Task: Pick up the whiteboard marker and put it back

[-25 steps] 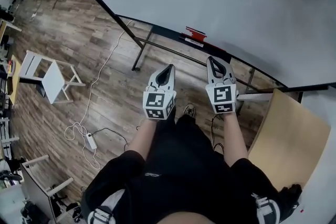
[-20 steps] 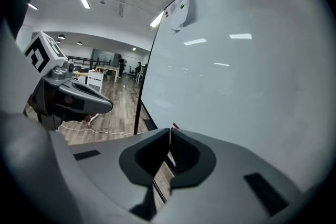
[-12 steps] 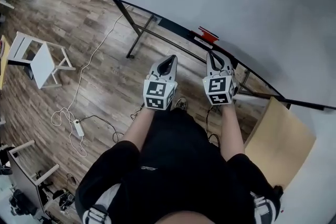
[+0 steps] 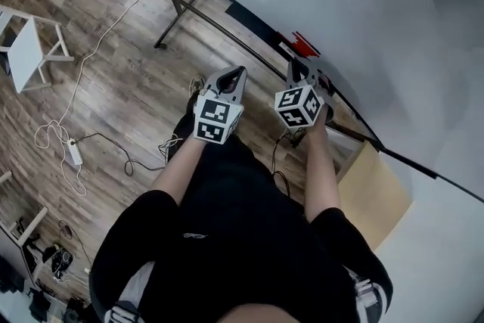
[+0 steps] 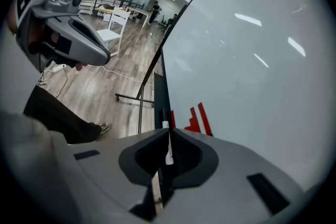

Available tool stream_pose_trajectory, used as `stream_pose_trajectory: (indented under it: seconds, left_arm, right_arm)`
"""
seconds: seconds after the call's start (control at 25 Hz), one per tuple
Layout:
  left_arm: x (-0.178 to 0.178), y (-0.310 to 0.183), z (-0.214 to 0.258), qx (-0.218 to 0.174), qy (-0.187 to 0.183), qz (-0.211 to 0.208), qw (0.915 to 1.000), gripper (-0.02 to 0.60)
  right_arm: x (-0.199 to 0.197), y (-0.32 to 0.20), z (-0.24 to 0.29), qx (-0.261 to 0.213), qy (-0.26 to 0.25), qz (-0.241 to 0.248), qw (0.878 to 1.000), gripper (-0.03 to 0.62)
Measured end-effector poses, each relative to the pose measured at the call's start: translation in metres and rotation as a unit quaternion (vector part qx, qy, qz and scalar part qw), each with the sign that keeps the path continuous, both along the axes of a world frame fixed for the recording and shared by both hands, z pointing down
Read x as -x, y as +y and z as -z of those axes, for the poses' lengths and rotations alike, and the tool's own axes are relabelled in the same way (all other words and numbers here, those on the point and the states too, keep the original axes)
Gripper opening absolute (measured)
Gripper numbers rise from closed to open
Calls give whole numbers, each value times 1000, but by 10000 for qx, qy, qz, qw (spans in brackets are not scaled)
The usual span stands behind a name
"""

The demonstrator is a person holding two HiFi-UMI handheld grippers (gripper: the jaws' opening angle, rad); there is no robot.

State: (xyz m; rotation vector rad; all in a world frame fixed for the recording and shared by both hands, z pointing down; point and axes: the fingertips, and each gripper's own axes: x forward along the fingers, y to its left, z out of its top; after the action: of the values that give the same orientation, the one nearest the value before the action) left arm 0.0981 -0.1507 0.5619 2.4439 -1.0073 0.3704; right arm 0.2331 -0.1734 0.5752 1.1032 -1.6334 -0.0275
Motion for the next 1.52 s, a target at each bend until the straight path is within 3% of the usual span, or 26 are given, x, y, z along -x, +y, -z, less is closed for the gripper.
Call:
stream_pose_trajectory:
  seconds: [0.16,0.48,0.6,1.52]
  left_arm:
    - [-3,-8,-23,27,-121,-148,9998,6]
    - [6,-24,-46,309,-51,-48,9995,6]
    - [9,-28,-51,366,-35,-25,9993,6]
    - [5,-59,-63,445,-156,-17,9989,6]
  right_arm:
    - [0,-6,-19,304,233,50,9993,3]
    - [-11,-17,-57,772,769,92,9940,5]
    - [-13,-22,-63,819,961,145,9919,94]
    - [-14,-36,-86,1253,1226,-33,9845,52]
